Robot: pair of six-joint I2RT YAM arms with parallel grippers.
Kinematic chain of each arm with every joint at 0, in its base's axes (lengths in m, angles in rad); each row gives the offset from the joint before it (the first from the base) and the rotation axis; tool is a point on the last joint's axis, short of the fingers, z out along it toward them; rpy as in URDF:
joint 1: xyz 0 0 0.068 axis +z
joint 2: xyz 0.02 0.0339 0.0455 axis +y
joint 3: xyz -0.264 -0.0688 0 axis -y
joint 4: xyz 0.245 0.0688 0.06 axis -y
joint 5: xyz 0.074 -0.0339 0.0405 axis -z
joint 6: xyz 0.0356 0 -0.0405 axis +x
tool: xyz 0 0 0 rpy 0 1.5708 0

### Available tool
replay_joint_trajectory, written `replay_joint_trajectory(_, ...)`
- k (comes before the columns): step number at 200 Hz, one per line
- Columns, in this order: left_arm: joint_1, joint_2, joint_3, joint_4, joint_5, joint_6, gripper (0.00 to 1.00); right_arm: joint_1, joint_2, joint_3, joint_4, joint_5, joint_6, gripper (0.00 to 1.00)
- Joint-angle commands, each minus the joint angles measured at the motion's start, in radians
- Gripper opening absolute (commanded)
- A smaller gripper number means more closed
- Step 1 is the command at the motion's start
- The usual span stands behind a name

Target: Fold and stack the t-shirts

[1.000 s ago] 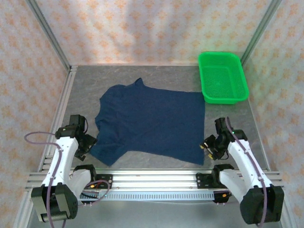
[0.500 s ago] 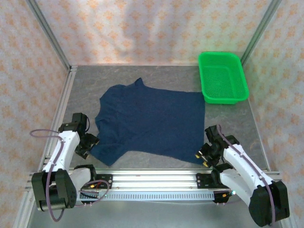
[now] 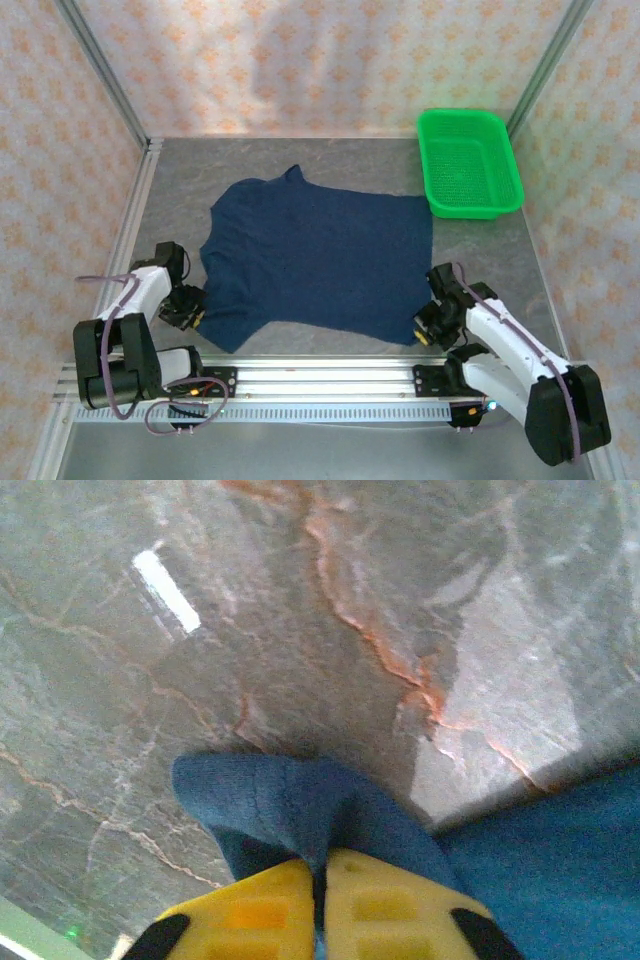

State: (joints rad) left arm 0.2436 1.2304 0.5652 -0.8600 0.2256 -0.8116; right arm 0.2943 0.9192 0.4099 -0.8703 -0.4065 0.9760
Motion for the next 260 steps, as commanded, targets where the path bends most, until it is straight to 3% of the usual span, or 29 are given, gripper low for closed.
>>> replay_joint_trajectory(1,0.01,-0.006,-0.002,0.052,-0.002,0.037,0.0,0.004,-0.013,0.056,0.046,0.103,-0.013,0.0)
replay_joint_trajectory(69,0.008,-0.19,0.07,-0.063,0.045,0.035,0.0,0.005,-0.076,0.178,-0.131,0.198,-0.033,0.0)
replay_joint_trajectory(124,-0.032,-0.208,0.248,-0.118,0.039,0.047,0.0,0.004,-0.071,0.254,-0.197,0.241,-0.057,0.0)
replay_joint_trajectory(195,-0.123,0.06,0.473,-0.022,0.006,0.111,0.0,-0.068,0.064,0.306,-0.122,0.227,-0.165,0.0)
replay_joint_trajectory(260,-0.131,0.285,0.641,0.0,-0.018,0.21,0.0,-0.175,0.258,0.406,-0.052,0.225,-0.329,0.0)
